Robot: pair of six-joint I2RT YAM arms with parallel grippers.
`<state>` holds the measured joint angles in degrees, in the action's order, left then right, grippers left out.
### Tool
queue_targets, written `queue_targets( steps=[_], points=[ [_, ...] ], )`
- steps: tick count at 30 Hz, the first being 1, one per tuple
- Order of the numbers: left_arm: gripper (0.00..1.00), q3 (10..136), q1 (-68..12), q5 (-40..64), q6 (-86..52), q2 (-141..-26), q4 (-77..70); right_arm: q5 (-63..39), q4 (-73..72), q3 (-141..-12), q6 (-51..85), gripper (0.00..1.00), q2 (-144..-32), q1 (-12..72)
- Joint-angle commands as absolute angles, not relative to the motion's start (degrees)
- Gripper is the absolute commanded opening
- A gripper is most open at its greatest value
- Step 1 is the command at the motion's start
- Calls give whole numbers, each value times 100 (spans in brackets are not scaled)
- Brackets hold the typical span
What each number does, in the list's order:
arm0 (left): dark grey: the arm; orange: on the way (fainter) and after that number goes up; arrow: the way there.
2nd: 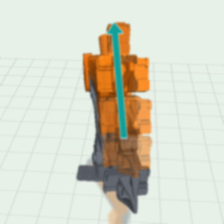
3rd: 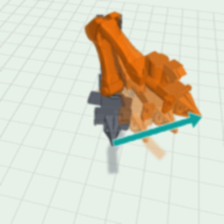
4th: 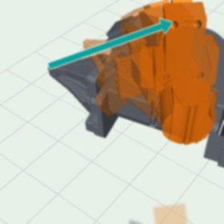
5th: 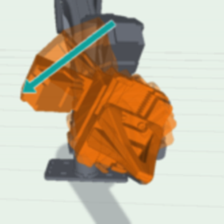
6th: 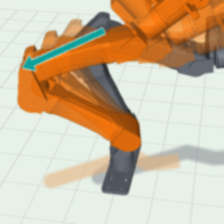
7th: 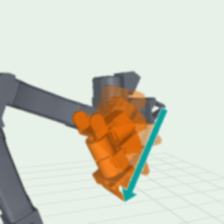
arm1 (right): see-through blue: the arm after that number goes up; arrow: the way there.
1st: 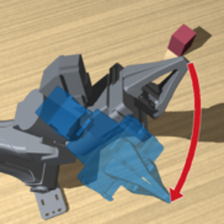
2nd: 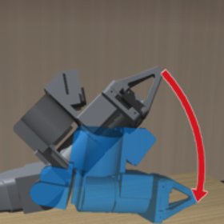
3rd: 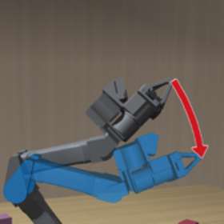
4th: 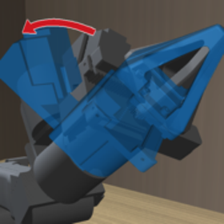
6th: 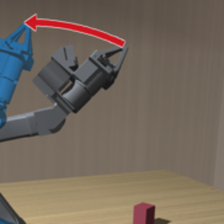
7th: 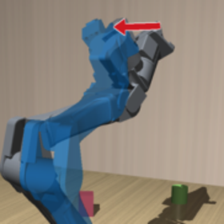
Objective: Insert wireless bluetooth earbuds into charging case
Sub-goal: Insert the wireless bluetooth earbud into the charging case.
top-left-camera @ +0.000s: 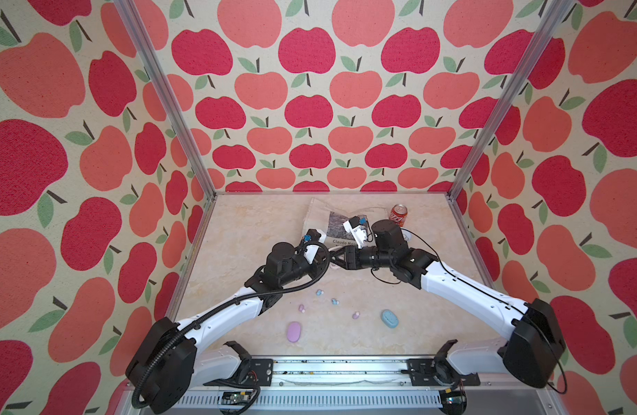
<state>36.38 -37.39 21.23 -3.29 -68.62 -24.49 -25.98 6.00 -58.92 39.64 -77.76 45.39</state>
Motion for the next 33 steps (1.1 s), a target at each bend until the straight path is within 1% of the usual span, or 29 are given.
queue_targets(
  steps=[1, 14, 22, 24, 26, 27, 31, 32, 33],
  points=[
    [0, 3797, -3758, 2249, -276, -6688, -2650, -2298, 773, -6053, 3768, 39, -7761, 4509],
    [0, 3666, -3744, 2104, -220, -6611, -2599, -2375, 880, -6288, 3730, 41, -7616, 4364],
    [0, 3654, -3731, 1984, -47, -6635, -2514, -2597, 929, -6472, 3754, 42, -7551, 4278],
    [0, 3665, -3735, 1919, 4, -6627, -2461, -2558, 1033, -6520, 3686, 42, -7482, 4263],
    [0, 3673, -3735, 1852, 45, -6600, -2415, -2290, 1330, -6618, 3515, 42, -7378, 4265],
    [0, 3678, -3735, 1831, 67, -6585, -2404, -2094, 1556, -6678, 3364, 43, -7320, 4263],
    [0, 3709, -3728, 1756, 150, -6564, -2338, -1332, 2073, -6689, 3031, 53, -7067, 4261],
    [0, 3713, -3731, 1736, 165, -6559, -2331, -1208, 2129, -6639, 2990, 58, -7028, 4267],
    [0, 3718, -3729, 1729, 169, -6559, -2334, -1148, 2151, -6601, 2975, 61, -7006, 4263]
  ],
)
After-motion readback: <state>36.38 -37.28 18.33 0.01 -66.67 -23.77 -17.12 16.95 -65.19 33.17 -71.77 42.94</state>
